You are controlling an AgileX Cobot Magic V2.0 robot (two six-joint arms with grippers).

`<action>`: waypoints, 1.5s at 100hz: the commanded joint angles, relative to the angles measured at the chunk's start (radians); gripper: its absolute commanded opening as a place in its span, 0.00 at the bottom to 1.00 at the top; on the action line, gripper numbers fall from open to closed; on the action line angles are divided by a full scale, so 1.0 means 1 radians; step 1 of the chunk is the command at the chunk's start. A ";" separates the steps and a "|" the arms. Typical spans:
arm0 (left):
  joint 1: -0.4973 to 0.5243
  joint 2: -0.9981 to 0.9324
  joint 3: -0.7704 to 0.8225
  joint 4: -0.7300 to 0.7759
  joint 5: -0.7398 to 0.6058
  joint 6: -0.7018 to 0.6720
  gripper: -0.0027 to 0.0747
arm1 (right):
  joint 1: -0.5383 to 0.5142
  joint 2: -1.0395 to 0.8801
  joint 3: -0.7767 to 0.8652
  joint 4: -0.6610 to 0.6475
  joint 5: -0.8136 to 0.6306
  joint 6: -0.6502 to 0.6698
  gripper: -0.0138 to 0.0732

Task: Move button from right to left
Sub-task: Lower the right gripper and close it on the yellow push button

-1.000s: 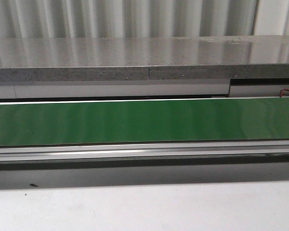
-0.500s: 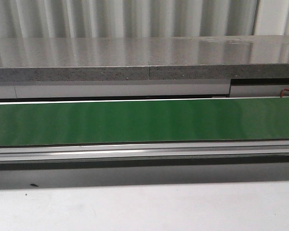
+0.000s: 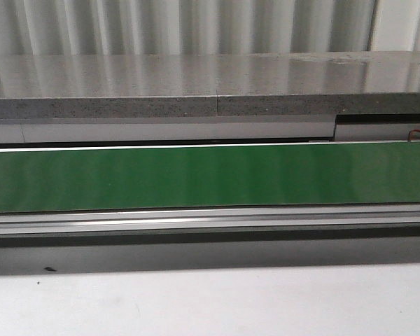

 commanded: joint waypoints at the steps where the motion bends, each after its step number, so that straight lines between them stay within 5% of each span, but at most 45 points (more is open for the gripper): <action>1: -0.007 -0.032 0.038 -0.008 -0.081 -0.008 0.01 | -0.007 0.030 -0.046 0.016 -0.018 -0.007 0.83; 31: -0.007 -0.032 0.038 -0.008 -0.081 -0.008 0.01 | -0.033 0.143 -0.123 -0.001 -0.013 -0.016 0.88; 83: -0.007 -0.032 0.038 -0.008 -0.081 -0.008 0.01 | -0.360 0.412 -0.261 -0.041 -0.129 -0.021 0.88; 150: -0.007 -0.032 0.038 -0.008 -0.081 -0.008 0.01 | -0.376 0.761 -0.439 -0.040 -0.090 -0.081 0.88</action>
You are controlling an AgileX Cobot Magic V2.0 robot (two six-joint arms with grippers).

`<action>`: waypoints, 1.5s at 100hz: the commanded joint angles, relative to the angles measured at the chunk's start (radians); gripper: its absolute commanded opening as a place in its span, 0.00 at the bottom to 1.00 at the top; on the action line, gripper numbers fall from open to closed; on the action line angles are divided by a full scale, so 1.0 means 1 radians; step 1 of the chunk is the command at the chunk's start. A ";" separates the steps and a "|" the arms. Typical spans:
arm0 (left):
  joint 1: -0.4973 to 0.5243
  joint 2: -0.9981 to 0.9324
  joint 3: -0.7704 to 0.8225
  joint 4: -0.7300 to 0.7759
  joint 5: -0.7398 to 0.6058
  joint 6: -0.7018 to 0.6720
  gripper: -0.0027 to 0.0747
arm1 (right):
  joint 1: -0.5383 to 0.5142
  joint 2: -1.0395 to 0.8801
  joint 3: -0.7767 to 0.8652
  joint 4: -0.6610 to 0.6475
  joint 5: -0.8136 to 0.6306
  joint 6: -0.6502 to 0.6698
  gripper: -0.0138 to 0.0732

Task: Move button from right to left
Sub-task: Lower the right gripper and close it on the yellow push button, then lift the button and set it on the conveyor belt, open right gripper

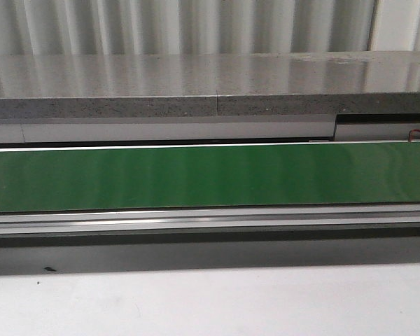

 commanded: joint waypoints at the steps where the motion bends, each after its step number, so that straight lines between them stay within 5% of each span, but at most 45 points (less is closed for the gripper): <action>1: -0.007 -0.032 0.038 -0.008 -0.081 -0.008 0.01 | -0.006 -0.015 -0.047 -0.013 -0.002 -0.016 0.88; 36: -0.007 -0.032 0.038 -0.008 -0.081 -0.008 0.01 | -0.006 0.053 -0.066 -0.010 -0.008 -0.042 0.85; 65: -0.007 -0.032 0.038 -0.008 -0.081 -0.008 0.01 | -0.006 0.054 -0.066 -0.007 -0.007 -0.045 0.38; 112: -0.007 -0.032 0.038 -0.008 -0.081 -0.008 0.01 | 0.017 -0.163 -0.067 0.059 0.039 -0.044 0.38; 150: -0.007 -0.032 0.038 -0.008 -0.081 -0.008 0.01 | 0.216 -0.255 -0.067 0.083 0.126 0.100 0.38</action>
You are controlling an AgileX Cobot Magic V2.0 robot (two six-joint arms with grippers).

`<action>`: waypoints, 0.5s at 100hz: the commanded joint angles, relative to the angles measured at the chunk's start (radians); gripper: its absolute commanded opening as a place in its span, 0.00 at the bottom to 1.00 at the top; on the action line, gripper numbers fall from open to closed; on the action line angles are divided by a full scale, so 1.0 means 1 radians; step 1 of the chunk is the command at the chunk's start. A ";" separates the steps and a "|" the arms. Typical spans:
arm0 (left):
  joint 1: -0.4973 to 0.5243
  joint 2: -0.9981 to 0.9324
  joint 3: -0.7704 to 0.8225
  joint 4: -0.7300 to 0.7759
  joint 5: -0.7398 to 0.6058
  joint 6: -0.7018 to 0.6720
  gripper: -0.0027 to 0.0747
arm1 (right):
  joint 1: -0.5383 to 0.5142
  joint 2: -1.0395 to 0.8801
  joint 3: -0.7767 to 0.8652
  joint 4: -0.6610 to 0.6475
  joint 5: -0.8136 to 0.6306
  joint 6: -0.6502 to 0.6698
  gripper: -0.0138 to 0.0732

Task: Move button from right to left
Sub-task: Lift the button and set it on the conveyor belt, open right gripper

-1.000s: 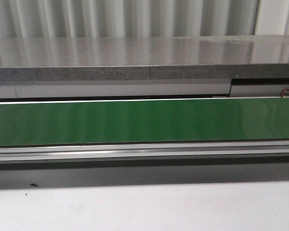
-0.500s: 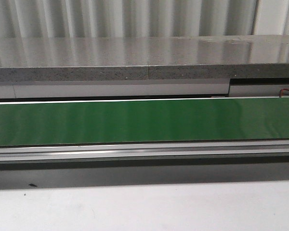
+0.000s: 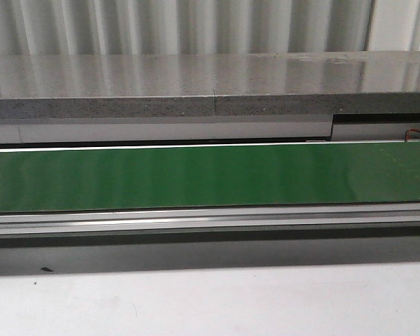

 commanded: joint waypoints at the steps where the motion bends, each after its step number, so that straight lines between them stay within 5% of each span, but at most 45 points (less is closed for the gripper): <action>1: -0.007 -0.032 0.038 -0.008 -0.081 -0.008 0.01 | 0.053 -0.041 -0.028 0.001 -0.004 0.057 0.38; 40: -0.007 -0.032 0.038 -0.008 -0.081 -0.008 0.01 | 0.146 0.081 -0.028 0.002 -0.013 0.192 0.38; 50: -0.007 -0.032 0.038 -0.008 -0.081 -0.008 0.01 | 0.146 0.098 -0.028 0.002 -0.014 0.192 0.45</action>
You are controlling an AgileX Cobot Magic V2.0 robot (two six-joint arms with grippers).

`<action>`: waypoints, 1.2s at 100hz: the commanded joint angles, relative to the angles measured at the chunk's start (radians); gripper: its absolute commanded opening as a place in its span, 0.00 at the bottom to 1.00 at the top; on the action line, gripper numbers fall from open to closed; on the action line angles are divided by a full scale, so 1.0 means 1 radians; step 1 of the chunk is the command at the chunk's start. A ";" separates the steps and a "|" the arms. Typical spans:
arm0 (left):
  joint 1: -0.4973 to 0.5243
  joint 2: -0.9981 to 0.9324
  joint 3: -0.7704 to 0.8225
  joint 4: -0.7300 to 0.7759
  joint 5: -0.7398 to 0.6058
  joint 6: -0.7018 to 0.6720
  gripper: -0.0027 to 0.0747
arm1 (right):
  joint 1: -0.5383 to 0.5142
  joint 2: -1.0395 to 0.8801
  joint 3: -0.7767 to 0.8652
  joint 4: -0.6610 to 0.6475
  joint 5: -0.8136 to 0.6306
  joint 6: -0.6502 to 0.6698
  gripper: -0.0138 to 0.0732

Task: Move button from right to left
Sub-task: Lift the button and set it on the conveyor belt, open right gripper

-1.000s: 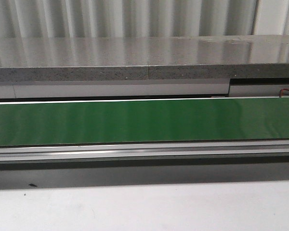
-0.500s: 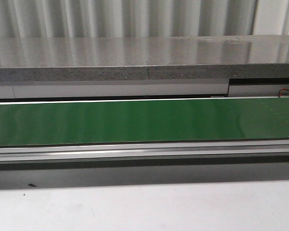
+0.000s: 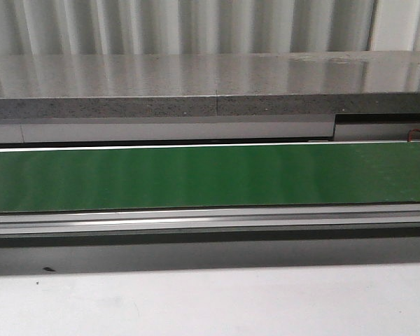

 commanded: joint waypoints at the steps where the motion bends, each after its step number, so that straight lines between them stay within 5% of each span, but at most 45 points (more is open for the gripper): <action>1: -0.007 -0.032 0.038 -0.008 -0.081 -0.008 0.01 | -0.002 -0.033 -0.028 -0.008 -0.013 0.006 0.46; 21: -0.007 -0.032 0.038 -0.008 -0.081 -0.008 0.01 | 0.005 -0.078 -0.028 -0.005 -0.054 -0.032 0.79; 65: -0.007 -0.032 0.038 -0.008 -0.081 -0.008 0.01 | 0.151 -0.254 -0.014 0.045 -0.058 -0.248 0.77; 72: -0.007 -0.032 0.038 -0.008 -0.081 -0.008 0.01 | 0.185 -0.284 0.014 0.045 -0.075 -0.281 0.70; 103: -0.007 -0.032 0.038 -0.008 -0.081 -0.008 0.01 | 0.283 -0.471 0.226 0.045 -0.210 -0.283 0.09; 120: -0.007 -0.032 0.038 -0.008 -0.081 -0.008 0.01 | 0.299 -0.610 0.360 0.045 -0.305 -0.283 0.08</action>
